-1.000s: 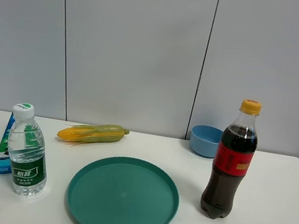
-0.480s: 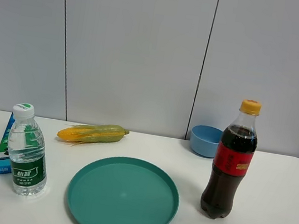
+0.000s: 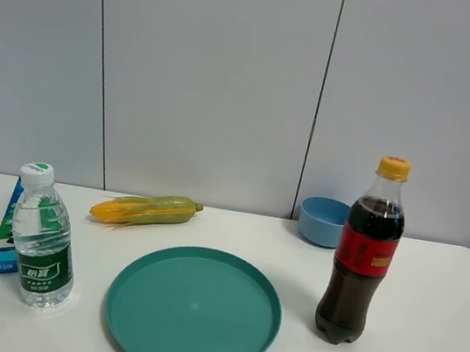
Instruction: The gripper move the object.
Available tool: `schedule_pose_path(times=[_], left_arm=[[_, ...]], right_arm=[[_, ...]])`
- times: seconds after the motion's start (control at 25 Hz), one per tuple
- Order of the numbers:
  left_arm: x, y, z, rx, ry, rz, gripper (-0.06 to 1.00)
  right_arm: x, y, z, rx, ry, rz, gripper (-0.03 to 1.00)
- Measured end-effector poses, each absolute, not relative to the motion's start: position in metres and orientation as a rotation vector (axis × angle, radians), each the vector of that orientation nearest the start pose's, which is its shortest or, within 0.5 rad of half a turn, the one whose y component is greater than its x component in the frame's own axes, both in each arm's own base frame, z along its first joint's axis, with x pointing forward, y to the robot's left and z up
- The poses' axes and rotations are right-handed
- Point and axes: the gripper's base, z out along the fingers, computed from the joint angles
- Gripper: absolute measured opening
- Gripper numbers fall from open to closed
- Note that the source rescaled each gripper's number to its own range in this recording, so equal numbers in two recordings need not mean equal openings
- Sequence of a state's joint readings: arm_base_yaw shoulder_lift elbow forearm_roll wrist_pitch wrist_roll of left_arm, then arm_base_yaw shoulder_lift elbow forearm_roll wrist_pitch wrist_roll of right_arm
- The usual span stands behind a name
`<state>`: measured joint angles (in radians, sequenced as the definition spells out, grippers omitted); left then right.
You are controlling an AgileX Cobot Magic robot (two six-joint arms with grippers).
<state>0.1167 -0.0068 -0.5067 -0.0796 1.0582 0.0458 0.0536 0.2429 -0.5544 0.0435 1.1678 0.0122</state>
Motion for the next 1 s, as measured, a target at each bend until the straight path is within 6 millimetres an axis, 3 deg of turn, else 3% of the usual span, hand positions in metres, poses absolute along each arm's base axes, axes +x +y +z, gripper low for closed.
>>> schedule_pose_path(times=[0.36, 1.0], left_arm=[[-0.006, -0.007, 0.280, -0.068, 2.025, 0.008, 1.00], [-0.006, -0.007, 0.280, -0.068, 2.025, 0.008, 1.00]], right_arm=[[0.000, 0.004, 0.277, -0.011, 2.081, 0.083, 0.85], [-0.005, 0.003, 0.277, -0.008, 2.046, 0.080, 0.85]])
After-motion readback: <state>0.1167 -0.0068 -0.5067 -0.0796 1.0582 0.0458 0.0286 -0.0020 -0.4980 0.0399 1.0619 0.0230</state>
